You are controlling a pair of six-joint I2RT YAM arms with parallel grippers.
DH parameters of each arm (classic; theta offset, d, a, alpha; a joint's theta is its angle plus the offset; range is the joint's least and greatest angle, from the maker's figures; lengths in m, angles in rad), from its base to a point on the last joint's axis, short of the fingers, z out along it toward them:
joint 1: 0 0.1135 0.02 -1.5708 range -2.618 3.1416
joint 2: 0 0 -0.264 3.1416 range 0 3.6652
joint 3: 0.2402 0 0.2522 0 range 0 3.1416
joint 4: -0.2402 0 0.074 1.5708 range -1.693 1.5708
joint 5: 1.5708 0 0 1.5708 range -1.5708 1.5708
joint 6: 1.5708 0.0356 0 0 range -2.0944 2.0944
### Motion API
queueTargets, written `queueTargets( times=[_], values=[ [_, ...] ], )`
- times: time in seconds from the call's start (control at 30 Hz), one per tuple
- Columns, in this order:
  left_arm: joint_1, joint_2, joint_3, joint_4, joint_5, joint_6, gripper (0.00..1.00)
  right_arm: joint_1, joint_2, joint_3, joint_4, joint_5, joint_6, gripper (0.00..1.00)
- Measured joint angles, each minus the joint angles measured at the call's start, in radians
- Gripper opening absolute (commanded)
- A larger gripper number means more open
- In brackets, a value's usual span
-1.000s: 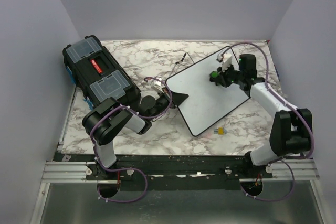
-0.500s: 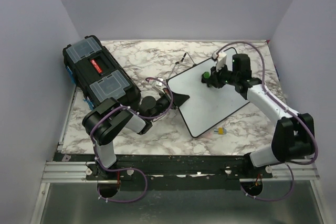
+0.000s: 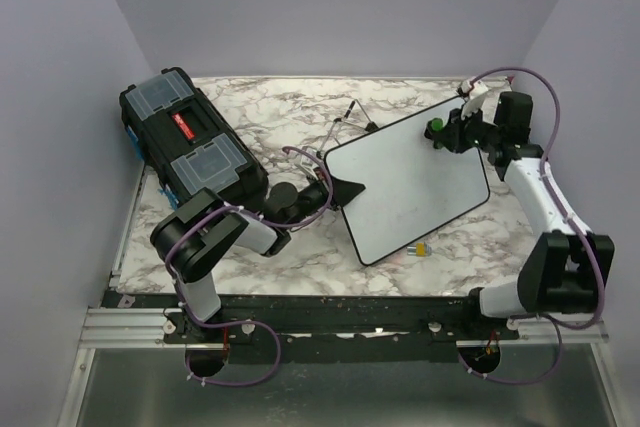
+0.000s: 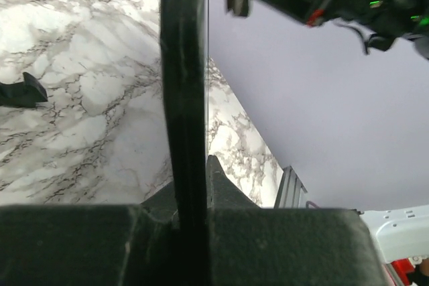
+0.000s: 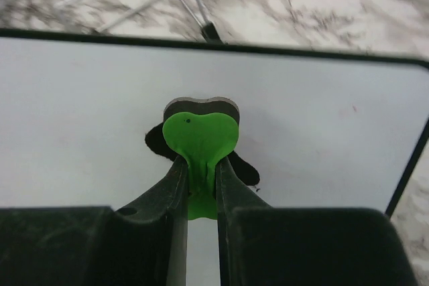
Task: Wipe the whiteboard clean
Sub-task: Erase the whiteboard at the center of the board, then place the whiteboard on the whiteboard stand.
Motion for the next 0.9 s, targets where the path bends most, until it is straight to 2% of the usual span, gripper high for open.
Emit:
queueTargets(
  times=[0.13, 0.3, 0.6, 0.9],
  values=[
    [-0.002, -0.014, 0.026, -0.044, 0.027, 0.024, 0.0, 0.01, -0.171, -0.004, -0.018, -0.126, 0.017, 0.01],
    [-0.002, -0.109, 0.092, -0.219, 0.047, 0.123, 0.0, 0.009, -0.309, -0.005, -0.019, -0.202, 0.05, 0.01],
    [0.088, -0.226, 0.164, -0.444, 0.062, 0.235, 0.0, -0.047, -0.386, -0.016, -0.123, -0.405, 0.016, 0.01],
    [0.158, -0.234, 0.392, -0.671, 0.022, 0.345, 0.0, -0.088, -0.44, -0.068, -0.243, -0.524, -0.086, 0.01]
  ],
)
